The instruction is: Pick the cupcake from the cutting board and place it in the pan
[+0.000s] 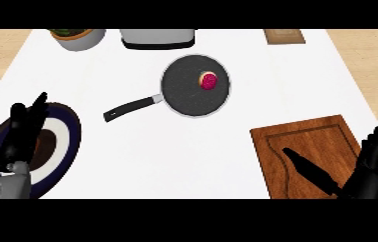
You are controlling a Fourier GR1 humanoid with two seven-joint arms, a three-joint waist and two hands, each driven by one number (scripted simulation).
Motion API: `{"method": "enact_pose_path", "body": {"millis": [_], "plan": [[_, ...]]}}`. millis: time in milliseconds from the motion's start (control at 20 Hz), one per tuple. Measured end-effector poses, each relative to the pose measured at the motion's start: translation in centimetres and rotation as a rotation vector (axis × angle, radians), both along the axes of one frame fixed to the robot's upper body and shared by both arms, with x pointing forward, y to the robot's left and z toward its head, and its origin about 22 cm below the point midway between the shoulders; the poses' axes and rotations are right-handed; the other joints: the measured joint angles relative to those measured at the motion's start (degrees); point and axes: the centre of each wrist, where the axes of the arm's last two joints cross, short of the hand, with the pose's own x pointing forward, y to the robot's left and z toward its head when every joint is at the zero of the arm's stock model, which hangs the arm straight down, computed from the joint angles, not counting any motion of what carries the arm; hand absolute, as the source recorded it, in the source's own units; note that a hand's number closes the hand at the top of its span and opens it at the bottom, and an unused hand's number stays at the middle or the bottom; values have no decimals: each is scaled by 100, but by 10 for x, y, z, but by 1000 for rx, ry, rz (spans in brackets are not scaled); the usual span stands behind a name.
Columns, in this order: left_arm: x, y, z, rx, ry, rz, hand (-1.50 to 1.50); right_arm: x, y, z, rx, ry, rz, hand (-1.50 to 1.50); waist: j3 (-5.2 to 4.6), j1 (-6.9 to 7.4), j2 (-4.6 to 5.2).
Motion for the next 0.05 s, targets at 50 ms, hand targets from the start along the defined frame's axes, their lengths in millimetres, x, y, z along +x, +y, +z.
{"method": "enact_pose_path", "body": {"millis": [50], "plan": [[0,-2,0,-2,0,-3,0,-11,-3,6,-3,1,1,-150,1,17,4]]}}
